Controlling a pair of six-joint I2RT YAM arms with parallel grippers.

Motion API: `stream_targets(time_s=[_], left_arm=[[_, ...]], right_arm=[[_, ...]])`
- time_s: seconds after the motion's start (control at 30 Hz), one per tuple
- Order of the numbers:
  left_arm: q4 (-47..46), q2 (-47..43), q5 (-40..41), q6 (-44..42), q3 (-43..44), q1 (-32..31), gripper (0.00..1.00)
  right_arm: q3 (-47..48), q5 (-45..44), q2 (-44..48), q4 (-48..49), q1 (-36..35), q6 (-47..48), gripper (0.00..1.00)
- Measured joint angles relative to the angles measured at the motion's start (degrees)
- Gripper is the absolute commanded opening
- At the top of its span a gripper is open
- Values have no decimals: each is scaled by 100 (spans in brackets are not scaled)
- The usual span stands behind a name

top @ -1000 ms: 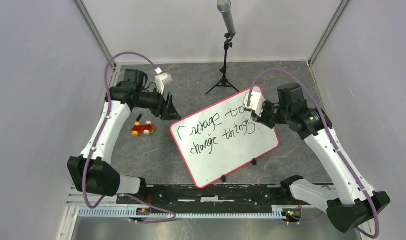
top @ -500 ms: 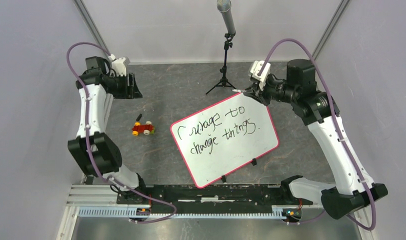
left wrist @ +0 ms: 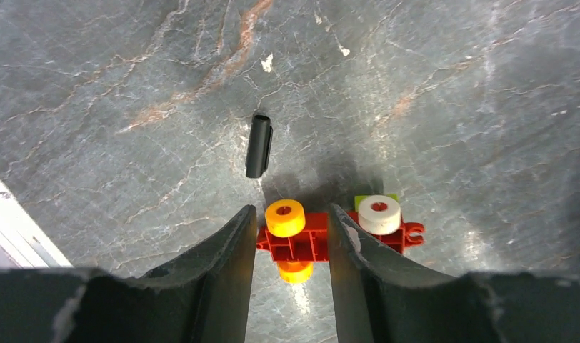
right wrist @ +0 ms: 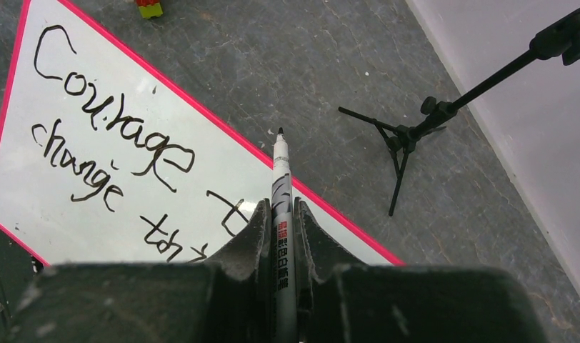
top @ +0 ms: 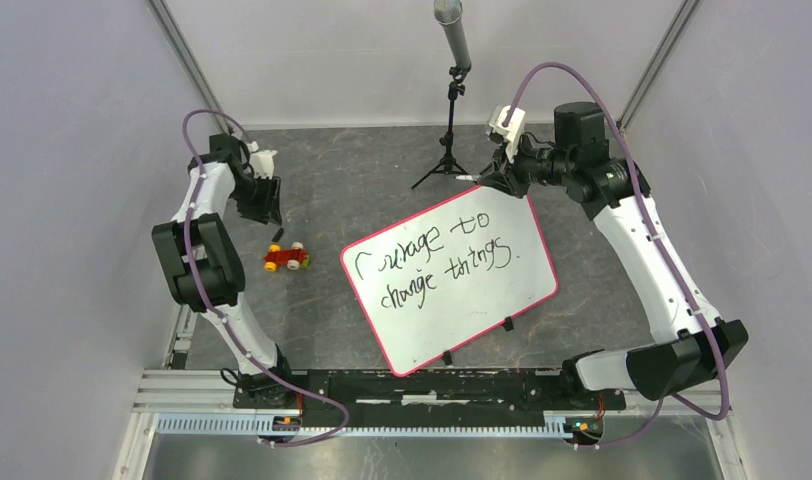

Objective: Write a sentence on the whiteboard
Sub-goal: Pick up the pen cap from the center of the board.

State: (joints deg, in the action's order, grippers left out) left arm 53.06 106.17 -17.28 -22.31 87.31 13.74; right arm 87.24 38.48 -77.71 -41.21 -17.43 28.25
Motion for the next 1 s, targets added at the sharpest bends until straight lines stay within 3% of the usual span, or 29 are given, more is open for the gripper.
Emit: stream_targets(time_s=[0.5,0.6,0.83,1.0], left_arm=[[-645,966,697,-297,-192,-162,44],[-739,1047,758,-387,-278,-179,36],[-868,1034,826,-481,-332,-188,7],[-809,949,680,-487,-341,-199,2]], right_arm=[[323,157,-149,-11,48,-122,0],[345,157,-188,-7,48,-155,0],[361,160,-197,-2,48,-282,0],[361,166,-197,4,48,-428,0]])
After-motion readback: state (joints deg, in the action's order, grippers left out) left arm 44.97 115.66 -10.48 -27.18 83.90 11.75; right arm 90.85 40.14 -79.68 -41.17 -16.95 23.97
